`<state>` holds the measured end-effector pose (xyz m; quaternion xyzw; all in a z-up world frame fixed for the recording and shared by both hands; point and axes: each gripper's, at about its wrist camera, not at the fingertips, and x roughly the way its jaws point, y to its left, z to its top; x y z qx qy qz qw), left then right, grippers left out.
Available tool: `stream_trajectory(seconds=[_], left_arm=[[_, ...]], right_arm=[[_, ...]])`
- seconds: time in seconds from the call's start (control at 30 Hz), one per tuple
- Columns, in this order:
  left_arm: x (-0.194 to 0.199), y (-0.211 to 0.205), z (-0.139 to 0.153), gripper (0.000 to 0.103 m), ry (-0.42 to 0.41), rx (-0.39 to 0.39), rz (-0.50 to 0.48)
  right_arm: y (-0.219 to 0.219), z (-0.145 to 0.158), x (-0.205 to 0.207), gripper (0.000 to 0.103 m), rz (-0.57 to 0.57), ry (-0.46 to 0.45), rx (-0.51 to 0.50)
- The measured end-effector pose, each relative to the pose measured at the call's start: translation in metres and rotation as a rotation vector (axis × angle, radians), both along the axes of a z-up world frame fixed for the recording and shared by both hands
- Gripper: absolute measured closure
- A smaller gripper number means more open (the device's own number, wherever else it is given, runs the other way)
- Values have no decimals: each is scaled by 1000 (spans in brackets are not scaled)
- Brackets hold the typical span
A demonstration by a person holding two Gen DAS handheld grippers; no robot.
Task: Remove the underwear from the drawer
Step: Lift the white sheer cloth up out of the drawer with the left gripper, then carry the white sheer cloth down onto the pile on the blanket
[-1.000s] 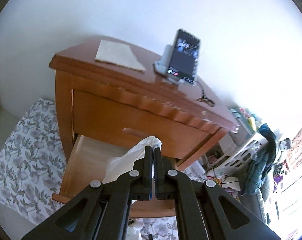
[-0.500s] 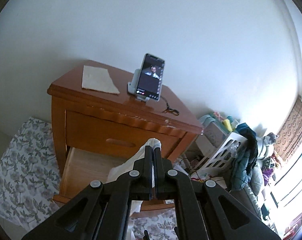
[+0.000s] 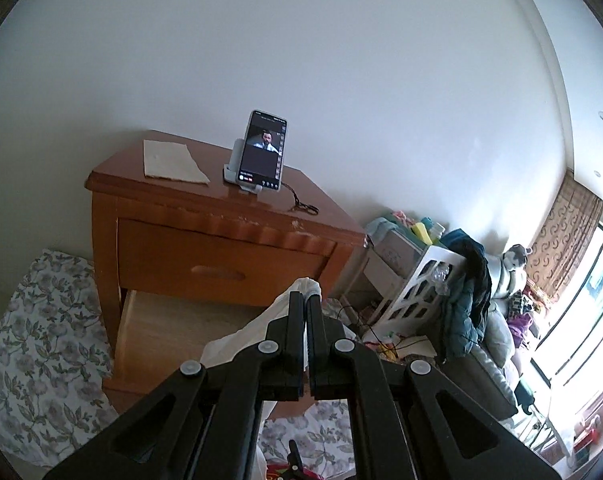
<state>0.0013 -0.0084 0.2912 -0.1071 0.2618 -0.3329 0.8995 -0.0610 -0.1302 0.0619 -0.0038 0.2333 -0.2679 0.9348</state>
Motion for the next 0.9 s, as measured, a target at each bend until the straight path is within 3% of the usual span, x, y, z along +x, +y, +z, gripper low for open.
stream_trajectory(seconds=[0.33,0.63,0.9], left_arm=[[-10,-9,-46,102,20,77,-23],[11,-34,-116,102,145,113,-68],[23,-40,-175,102,194,140,-4]], right_arm=[[3,-2,0,0,-6,0,-36],[3,-7,4,0,-4,22,-41],[-2,-11,6,0,-3,38,-24]])
